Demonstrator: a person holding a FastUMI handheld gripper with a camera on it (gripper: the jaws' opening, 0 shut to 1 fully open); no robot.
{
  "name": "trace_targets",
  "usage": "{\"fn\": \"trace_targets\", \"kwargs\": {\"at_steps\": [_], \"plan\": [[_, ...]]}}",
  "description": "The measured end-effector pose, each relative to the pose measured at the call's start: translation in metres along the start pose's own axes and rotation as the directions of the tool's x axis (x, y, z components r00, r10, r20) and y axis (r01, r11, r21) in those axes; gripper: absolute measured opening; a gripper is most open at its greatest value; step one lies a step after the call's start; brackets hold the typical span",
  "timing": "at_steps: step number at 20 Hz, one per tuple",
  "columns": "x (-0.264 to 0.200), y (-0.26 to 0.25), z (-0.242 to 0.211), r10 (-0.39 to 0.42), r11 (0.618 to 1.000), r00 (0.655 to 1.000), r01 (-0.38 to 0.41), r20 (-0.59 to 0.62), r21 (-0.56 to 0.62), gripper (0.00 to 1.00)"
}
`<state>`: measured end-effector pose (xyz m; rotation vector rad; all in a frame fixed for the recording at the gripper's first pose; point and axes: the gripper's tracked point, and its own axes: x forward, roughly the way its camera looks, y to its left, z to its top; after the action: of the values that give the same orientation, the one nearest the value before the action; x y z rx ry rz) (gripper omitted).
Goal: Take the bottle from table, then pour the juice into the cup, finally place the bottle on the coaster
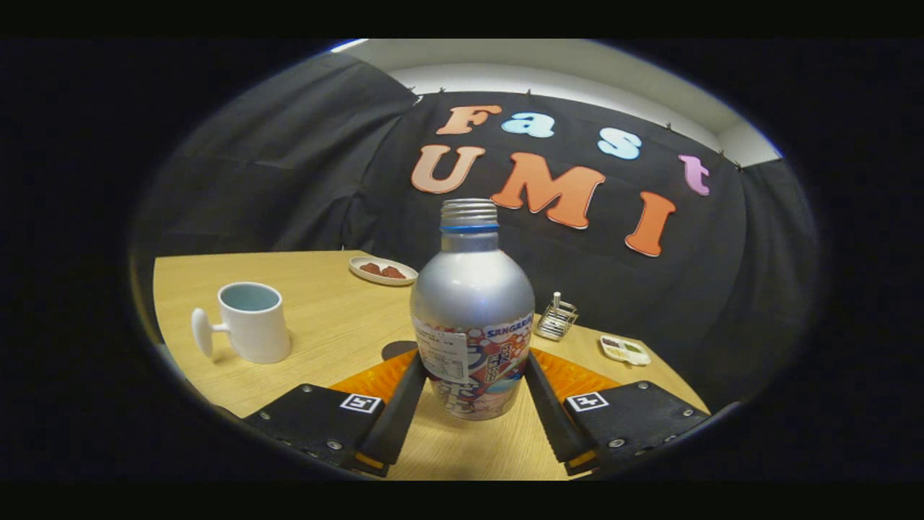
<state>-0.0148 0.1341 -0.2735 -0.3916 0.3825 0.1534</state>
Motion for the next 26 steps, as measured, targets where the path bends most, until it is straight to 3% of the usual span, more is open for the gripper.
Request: {"fn": "trace_targets", "kwargs": {"at_steps": [5, 11, 16, 22, 26], "plan": [[0.005, 0.008, 0.005, -0.055, 0.975, 0.998, 0.062, 0.038, -0.215, 0.78], [0.007, 0.023, 0.02, -0.051, 0.914, 0.994, 0.084, 0.093, -0.398, 0.78], [0.011, 0.032, 0.023, -0.068, 0.795, 0.987, 0.143, 0.148, -0.589, 0.78], [0.012, 0.046, 0.029, -0.026, 0.655, 0.978, 0.173, 0.206, -0.735, 0.77], [0.013, 0.058, 0.03, 0.007, 0.587, 0.974, 0.181, 0.228, -0.789, 0.77]]}}
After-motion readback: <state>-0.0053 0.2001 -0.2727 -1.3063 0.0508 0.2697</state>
